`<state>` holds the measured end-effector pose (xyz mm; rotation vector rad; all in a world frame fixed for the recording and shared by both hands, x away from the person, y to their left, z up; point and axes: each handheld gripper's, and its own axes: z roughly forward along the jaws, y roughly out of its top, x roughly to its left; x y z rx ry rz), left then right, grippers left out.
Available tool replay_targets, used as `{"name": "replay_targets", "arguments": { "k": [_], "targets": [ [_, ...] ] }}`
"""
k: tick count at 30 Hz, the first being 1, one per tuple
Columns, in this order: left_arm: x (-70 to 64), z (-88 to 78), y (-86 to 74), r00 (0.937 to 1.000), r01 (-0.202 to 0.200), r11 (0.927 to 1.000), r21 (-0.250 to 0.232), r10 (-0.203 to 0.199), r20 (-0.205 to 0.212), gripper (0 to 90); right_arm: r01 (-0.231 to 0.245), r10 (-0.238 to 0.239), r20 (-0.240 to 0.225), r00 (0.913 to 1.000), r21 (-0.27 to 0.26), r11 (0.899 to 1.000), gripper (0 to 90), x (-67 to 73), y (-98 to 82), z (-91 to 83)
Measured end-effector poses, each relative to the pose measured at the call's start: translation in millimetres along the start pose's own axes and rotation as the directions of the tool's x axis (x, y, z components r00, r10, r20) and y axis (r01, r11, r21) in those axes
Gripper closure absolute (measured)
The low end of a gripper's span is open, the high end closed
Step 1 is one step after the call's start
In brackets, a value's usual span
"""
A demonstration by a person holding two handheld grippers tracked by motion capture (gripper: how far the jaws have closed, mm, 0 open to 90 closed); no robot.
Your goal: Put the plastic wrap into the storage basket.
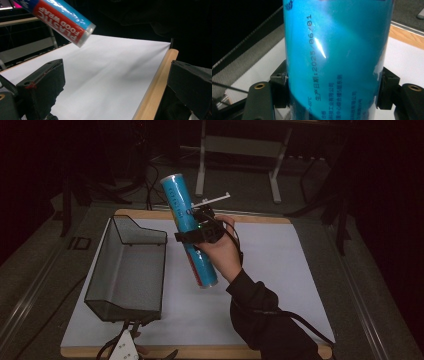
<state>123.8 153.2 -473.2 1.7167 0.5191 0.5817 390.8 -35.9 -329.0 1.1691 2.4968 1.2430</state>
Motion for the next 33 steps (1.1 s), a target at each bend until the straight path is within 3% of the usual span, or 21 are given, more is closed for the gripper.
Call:
{"name": "replay_targets", "arguments": {
  "k": [9,21,24,33],
  "targets": [
    [-0.1,-2.8,0.3,0.9999,0.001,1.0,0.001,-0.001,-0.015,2.3,-0.019,0.018,-0.028,0.9995,-0.04,0.999,31.4,20.3,14.3,12.7],
    [-3.1,-7.3,0.5,0.9994,-0.007,1.0,0.006,0.007,-0.034,2.3,-0.092,0.084,-0.078,0.9934,-0.114,0.989,31.4,42.7,25.0,35.6],
    [-3.3,-8.8,0.5,0.9989,-0.008,0.9999,0.007,0.008,-0.047,2.3,-0.128,0.116,-0.103,0.9879,-0.118,0.985,31.4,55.0,24.2,54.4],
    [-2.3,-9.7,-0.4,0.9985,-0.009,0.9999,0.011,0.009,-0.054,2.3,-0.144,0.134,-0.103,0.9855,-0.091,0.985,31.4,72.8,16.9,88.7]
  ]
}}
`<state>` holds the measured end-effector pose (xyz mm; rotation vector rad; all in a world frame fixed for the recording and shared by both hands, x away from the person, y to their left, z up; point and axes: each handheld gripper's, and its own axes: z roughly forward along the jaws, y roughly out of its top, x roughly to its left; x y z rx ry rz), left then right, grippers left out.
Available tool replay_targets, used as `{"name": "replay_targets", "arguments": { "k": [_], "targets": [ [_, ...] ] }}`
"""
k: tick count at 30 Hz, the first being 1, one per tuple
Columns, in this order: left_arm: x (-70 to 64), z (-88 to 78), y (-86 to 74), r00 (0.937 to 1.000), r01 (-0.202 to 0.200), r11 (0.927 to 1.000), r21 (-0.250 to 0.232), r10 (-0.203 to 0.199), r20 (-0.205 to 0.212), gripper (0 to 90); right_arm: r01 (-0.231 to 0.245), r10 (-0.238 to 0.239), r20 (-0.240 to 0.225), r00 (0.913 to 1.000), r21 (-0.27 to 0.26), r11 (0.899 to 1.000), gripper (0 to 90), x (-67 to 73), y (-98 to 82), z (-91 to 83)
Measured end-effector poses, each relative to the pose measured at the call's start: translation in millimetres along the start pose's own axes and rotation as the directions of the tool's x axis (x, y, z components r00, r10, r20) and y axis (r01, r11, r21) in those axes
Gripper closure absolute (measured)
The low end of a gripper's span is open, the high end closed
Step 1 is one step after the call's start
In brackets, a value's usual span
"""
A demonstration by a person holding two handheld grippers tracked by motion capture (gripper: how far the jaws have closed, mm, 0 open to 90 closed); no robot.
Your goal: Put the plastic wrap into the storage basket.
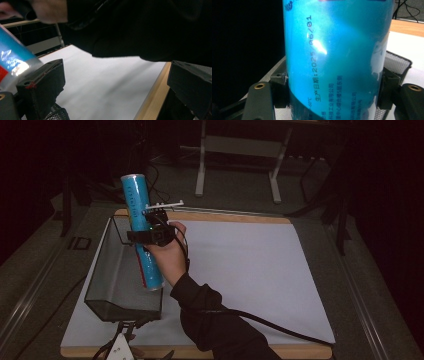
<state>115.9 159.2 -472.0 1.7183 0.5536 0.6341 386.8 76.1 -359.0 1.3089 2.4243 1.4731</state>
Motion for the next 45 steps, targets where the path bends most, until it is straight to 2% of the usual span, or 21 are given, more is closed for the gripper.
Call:
{"name": "replay_targets", "arguments": {
  "k": [2,3,6,8,9,13,17,18,19,21,23,24,25,32,38,45],
  "targets": [
    [0.1,0.1,-0.1,1.0,0.0,1.0,0.001,0.0,0.002,2.3,-0.001,0.001,0.002,1.0,0.001,1.0,31.4,0.6,-1.7,3.8],
    [0.0,0.2,-0.1,1.0,-0.002,1.0,0.001,0.002,0.0,2.3,-0.014,0.014,0.0,0.9999,0.007,1.0,31.4,1.3,-5.2,11.1],
    [0.1,0.3,-0.2,1.0,-0.002,1.0,0.001,0.002,0.001,2.3,-0.021,0.021,-0.001,0.9998,0.009,1.0,31.4,1.3,-7.1,14.8],
    [0.5,0.2,-0.4,1.0,-0.001,1.0,0.002,0.001,0.0,2.3,-0.062,0.062,-0.016,0.9979,0.022,0.998,31.4,-1.4,-14.5,26.8],
    [0.5,0.2,-0.4,1.0,-0.001,1.0,0.002,0.001,0.0,2.3,-0.062,0.062,-0.016,0.9979,0.022,0.998,31.4,-1.4,-14.5,26.8],
    [1.1,0.2,-0.4,1.0,0.002,1.0,-0.002,-0.002,0.0,2.3,-0.1,0.1,-0.007,0.9949,0.057,0.993,31.4,-7.2,-28.8,41.3],
    [0.9,-0.2,-0.1,1.0,-0.001,1.0,-0.006,0.001,0.005,2.3,-0.111,0.111,0.006,0.9939,0.081,0.991,31.4,-8.1,-38.4,49.8],
    [0.6,-0.2,-0.1,1.0,-0.004,1.0,-0.007,0.005,0.007,2.3,-0.117,0.116,0.012,0.9931,0.091,0.989,31.4,-7.9,-41.8,51.7],
    [0.5,0.0,0.0,0.9999,-0.007,1.0,-0.006,0.007,0.008,2.3,-0.153,0.153,0.008,0.9882,0.116,0.981,31.4,-8.4,-49.1,55.1],
    [0.4,0.0,0.1,0.9999,-0.007,0.9999,-0.008,0.007,0.009,2.3,-0.172,0.172,0.012,0.985,0.129,0.977,31.4,-9.0,-53.6,56.8],
    [0.4,-0.1,0.2,0.9999,-0.005,1.0,-0.008,0.005,0.009,2.3,-0.172,0.172,0.012,0.985,0.129,0.977,31.4,-9.0,-53.6,56.8],
    [0.3,-0.5,0.4,0.9999,-0.004,1.0,-0.008,0.004,0.01,2.3,-0.17,0.169,0.021,0.9854,0.131,0.977,31.4,-9.3,-55.5,57.2],
    [0.1,-0.6,0.5,0.9999,-0.005,0.9999,-0.009,0.005,0.009,2.3,-0.155,0.147,0.07,0.9867,0.127,0.98,31.4,-11.5,-58.8,57.7],
    [0.3,0.7,0.2,0.9999,-0.003,1.0,-0.006,0.003,0.012,2.3,-0.172,0.157,0.113,0.9812,0.14,0.975,31.3,-17.5,-65.4,62.7],
    [0.3,0.5,0.2,0.9999,-0.004,1.0,-0.007,0.004,0.012,2.3,-0.2,0.183,0.124,0.9752,0.138,0.97,31.3,-21.7,-68.8,65.6],
    [0.5,1.0,0.0,0.9999,-0.004,1.0,-0.005,0.004,0.014,2.3,-0.248,0.228,0.139,0.9636,0.147,0.958,30.9,-30.9,-70.5,73.7]
  ]
}}
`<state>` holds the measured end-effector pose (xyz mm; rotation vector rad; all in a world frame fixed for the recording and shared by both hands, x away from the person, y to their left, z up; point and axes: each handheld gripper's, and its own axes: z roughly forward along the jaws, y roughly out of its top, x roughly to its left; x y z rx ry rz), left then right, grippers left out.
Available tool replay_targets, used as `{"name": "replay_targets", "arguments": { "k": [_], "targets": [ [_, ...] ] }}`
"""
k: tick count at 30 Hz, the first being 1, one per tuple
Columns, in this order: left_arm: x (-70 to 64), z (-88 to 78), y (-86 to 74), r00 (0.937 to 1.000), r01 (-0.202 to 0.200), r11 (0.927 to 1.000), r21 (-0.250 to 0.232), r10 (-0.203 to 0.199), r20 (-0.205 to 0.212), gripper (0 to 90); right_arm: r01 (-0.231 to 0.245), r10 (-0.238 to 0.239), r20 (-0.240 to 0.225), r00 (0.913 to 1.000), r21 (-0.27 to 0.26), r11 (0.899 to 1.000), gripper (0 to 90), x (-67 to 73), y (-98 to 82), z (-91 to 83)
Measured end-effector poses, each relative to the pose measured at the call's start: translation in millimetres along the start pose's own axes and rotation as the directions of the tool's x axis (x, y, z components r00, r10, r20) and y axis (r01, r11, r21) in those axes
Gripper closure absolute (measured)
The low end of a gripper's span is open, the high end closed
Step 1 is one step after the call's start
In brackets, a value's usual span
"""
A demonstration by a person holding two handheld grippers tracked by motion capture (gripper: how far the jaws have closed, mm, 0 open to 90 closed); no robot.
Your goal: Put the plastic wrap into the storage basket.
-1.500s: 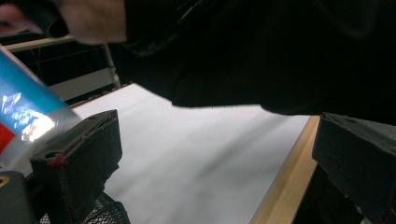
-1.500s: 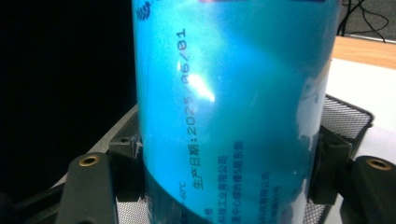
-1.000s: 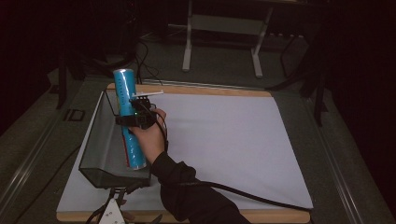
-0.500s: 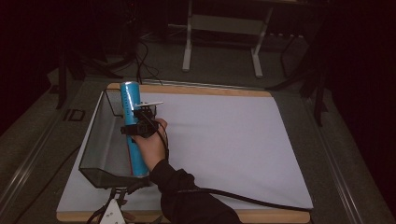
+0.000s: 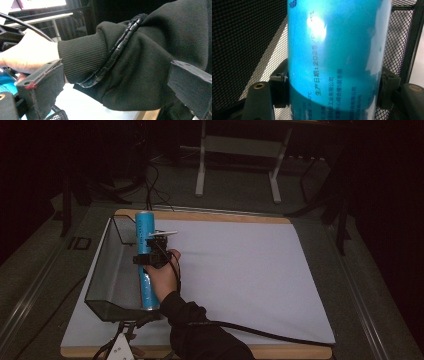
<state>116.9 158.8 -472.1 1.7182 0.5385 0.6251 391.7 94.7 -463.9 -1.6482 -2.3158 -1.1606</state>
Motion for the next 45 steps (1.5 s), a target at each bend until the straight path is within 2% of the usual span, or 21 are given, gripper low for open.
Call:
{"name": "replay_targets", "arguments": {
  "k": [5,11,13,21,22,23,25,29,30,32,33,35,38,41,43,45],
  "targets": [
    [0.0,0.0,0.0,1.0,0.0,1.0,0.001,0.0,0.0,2.3,0.016,-0.016,0.033,0.9993,0.019,1.0,29.9,-2.4,-0.1,8.6],
    [0.2,0.3,-0.3,1.0,0.002,1.0,0.002,-0.002,0.001,2.3,0.013,-0.014,0.04,0.9991,0.022,1.0,29.4,-5.2,-1.4,13.9],
    [0.0,0.5,-0.4,1.0,0.001,1.0,0.004,-0.001,0.003,2.3,0.032,-0.033,0.05,0.9982,0.011,0.999,28.9,-3.9,-3.1,15.1],
    [0.1,1.1,-0.5,1.0,-0.001,1.0,0.009,0.001,0.005,2.3,0.058,-0.059,0.049,0.9971,0.019,0.998,27.1,-4.2,-1.4,15.1],
    [0.1,1.2,-0.5,1.0,0.0,1.0,0.009,0.0,0.006,2.3,0.083,-0.083,0.052,0.9952,0.015,0.996,25.7,-3.8,-1.0,14.7],
    [0.1,1.1,-0.5,1.0,0.0,1.0,0.009,0.0,0.006,2.3,0.083,-0.083,0.052,0.9952,0.015,0.996,25.7,-3.8,-1.0,14.7],
    [0.1,1.1,-0.5,1.0,-0.001,1.0,0.008,0.0,0.006,2.3,0.125,-0.125,0.059,0.9905,0.006,0.992,19.6,-1.5,-0.3,12.7],
    [0.0,1.3,-0.5,1.0,-0.001,0.9999,0.011,0.001,0.007,2.3,0.153,-0.153,0.056,0.9866,0.006,0.988,16.8,0.8,2.9,8.6],
    [-0.1,1.3,-0.5,1.0,-0.003,0.9999,0.011,0.003,0.006,2.3,0.186,-0.186,0.063,0.9805,0.007,0.982,15.6,2.1,5.1,4.9],
    [-0.2,1.2,-0.5,1.0,-0.003,0.9999,0.011,0.003,0.007,2.3,0.186,-0.186,0.063,0.9805,0.007,0.982,15.6,2.1,5.1,4.9],
    [-0.1,1.4,-0.5,1.0,-0.002,0.9999,0.011,0.002,0.007,2.3,0.226,-0.225,0.07,0.9719,-0.01,0.974,14.9,3.4,8.9,-4.9],
    [-0.1,1.9,-0.6,1.0,0.001,0.9999,0.011,-0.001,0.008,2.3,0.246,-0.244,0.068,0.9674,-0.021,0.969,14.9,5.0,10.7,-12.7],
    [-0.3,2.5,-0.7,1.0,-0.001,0.9999,0.012,0.001,0.01,2.3,0.309,-0.306,0.08,0.9486,-0.025,0.951,14.0,7.5,11.6,-23.4],
    [-0.7,3.3,-0.9,1.0,-0.004,0.9998,0.018,0.004,0.009,2.3,0.336,-0.333,0.069,0.9404,-0.036,0.941,13.6,3.4,11.9,-34.5],
    [-0.8,3.7,-1.0,1.0,-0.004,0.9998,0.019,0.004,0.008,2.3,0.338,-0.335,0.063,0.9402,-0.041,0.94,13.6,1.3,11.6,-38.5],
    [-0.9,4.3,-1.1,0.9999,-0.006,0.9997,0.022,0.006,0.009,2.3,0.35,-0.348,0.053,0.936,-0.045,0.936,13.5,-6.1,10.5,-49.9]
  ]
}}
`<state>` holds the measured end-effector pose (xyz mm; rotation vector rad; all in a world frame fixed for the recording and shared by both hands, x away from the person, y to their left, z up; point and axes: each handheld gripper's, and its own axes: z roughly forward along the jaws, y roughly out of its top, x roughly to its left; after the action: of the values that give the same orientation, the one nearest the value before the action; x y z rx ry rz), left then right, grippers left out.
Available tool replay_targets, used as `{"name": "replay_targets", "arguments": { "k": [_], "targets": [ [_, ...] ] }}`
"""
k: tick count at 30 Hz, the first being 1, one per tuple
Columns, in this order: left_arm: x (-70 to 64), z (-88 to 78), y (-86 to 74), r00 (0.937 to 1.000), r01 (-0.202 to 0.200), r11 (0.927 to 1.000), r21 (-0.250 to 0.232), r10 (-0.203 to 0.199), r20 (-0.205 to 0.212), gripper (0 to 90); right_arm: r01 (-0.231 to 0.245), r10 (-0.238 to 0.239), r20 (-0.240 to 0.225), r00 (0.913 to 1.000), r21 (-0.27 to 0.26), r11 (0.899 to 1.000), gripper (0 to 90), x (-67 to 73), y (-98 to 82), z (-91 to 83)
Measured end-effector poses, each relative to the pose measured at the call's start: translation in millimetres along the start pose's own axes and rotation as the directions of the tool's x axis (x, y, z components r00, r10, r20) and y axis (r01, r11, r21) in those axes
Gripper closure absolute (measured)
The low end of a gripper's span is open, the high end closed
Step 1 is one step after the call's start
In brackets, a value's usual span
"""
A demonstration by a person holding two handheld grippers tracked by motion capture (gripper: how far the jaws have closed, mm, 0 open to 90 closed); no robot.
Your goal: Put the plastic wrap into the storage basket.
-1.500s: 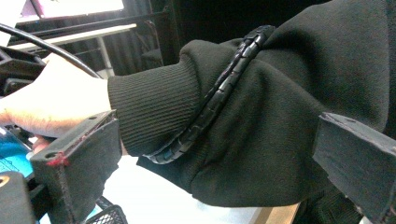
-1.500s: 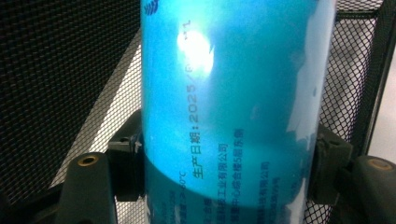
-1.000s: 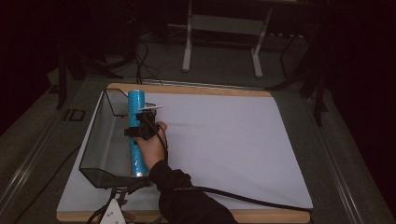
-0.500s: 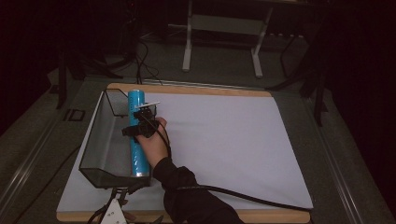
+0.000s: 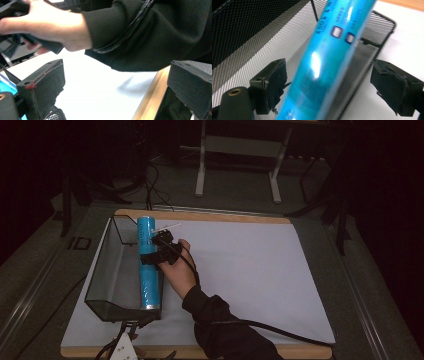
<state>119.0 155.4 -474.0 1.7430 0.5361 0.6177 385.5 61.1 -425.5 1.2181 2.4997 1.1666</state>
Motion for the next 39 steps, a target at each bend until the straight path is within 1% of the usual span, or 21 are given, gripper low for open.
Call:
{"name": "replay_targets", "arguments": {
  "k": [2,5,7,9,10,12,14,16,17,19,21,23,25,27,29,30,31,32,39],
  "targets": [
    [0.1,1.2,-0.3,1.0,0.004,1.0,0.002,-0.004,0.0,2.3,0.001,-0.001,-0.011,0.9999,0.0,1.0,13.5,-5.1,-2.2,-7.2],
    [0.0,2.3,-0.3,1.0,0.001,1.0,0.006,-0.001,0.0,2.3,0.005,-0.005,-0.02,0.9998,-0.018,1.0,13.2,-11.9,-6.1,-18.9],
    [-0.3,2.7,-0.3,1.0,0.0,1.0,0.005,0.0,0.0,2.3,0.02,-0.02,-0.015,0.9997,-0.029,0.999,13.2,-16.1,-9.4,-26.2],
    [-0.2,3.1,-0.3,1.0,0.0,1.0,0.006,0.0,-0.001,2.3,0.024,-0.025,-0.024,0.9994,-0.038,0.999,13.2,-21.5,-13.7,-33.6],
    [-0.2,3.1,-0.3,1.0,0.0,1.0,0.006,0.0,-0.001,2.3,0.024,-0.025,-0.024,0.9994,-0.038,0.999,13.2,-21.5,-13.7,-33.6],
    [0.0,3.7,-0.3,1.0,-0.001,1.0,0.009,0.001,0.001,2.3,0.037,-0.039,-0.027,0.9989,-0.049,0.998,13.3,-27.1,-18.7,-40.9],
    [-0.1,4.3,-0.2,1.0,-0.001,1.0,0.009,0.001,0.001,2.3,0.052,-0.054,-0.047,0.9974,-0.052,0.997,13.2,-32.6,-23.3,-47.3],
    [-0.4,4.8,-0.2,1.0,-0.001,0.9999,0.014,0.001,-0.002,2.3,0.06,-0.063,-0.045,0.997,-0.063,0.996,13.3,-37.1,-27.8,-54.2],
    [-0.5,5.2,-0.3,1.0,0.0,0.9999,0.014,0.0,-0.001,2.3,0.062,-0.066,-0.059,0.9961,-0.072,0.996,12.9,-39.4,-30.0,-57.5],
    [-0.7,5.8,-0.3,1.0,-0.001,0.9999,0.017,0.001,-0.003,2.3,0.054,-0.059,-0.068,0.9959,-0.075,0.996,12.9,-43.8,-34.7,-63.6],
    [-0.6,6.3,-0.3,1.0,-0.002,0.9998,0.018,0.002,-0.003,2.3,0.057,-0.063,-0.077,0.995,-0.079,0.995,12.8,-47.0,-39.5,-69.1],
    [-0.5,6.7,-0.4,1.0,0.0,0.9998,0.018,0.001,-0.003,2.3,0.071,-0.078,-0.075,0.9942,-0.085,0.994,12.8,-49.5,-44.6,-74.2],
    [-0.4,7.0,-0.5,1.0,-0.001,0.9998,0.02,0.001,-0.005,2.3,0.075,-0.083,-0.083,0.9931,-0.089,0.993,12.8,-52.8,-50.0,-79.3],
    [-0.3,7.4,-0.6,1.0,-0.001,0.9998,0.022,0.001,-0.006,2.3,0.093,-0.1,-0.076,0.9921,-0.087,0.992,12.8,-56.3,-55.3,-83.4],
    [-0.4,7.7,-0.6,1.0,-0.001,0.9997,0.023,0.001,-0.005,2.3,0.094,-0.101,-0.08,0.9916,-0.089,0.992,12.8,-60.8,-60.8,-87.7],
    [-0.4,7.7,-0.6,1.0,-0.001,0.9997,0.023,0.001,-0.005,2.3,0.094,-0.101,-0.08,0.9916,-0.089,0.992,12.8,-60.8,-60.8,-87.7],
    [-0.5,8.0,-0.7,1.0,0.0,0.9997,0.024,0.0,-0.004,2.3,0.099,-0.106,-0.073,0.9917,-0.086,0.991,12.8,-63.1,-63.7,-89.8],
    [-0.4,8.1,-0.7,1.0,0.0,0.9997,0.024,0.0,-0.004,2.3,0.098,-0.104,-0.074,0.9918,-0.09,0.991,12.7,-68.8,-69.4,-94.2],
    [-0.5,9.4,-1.1,1.0,-0.001,0.9996,0.029,0.001,-0.005,2.3,0.093,-0.099,-0.069,0.9927,-0.088,0.992,12.7,-86.5,-89.8,-110.6]
  ]
}}
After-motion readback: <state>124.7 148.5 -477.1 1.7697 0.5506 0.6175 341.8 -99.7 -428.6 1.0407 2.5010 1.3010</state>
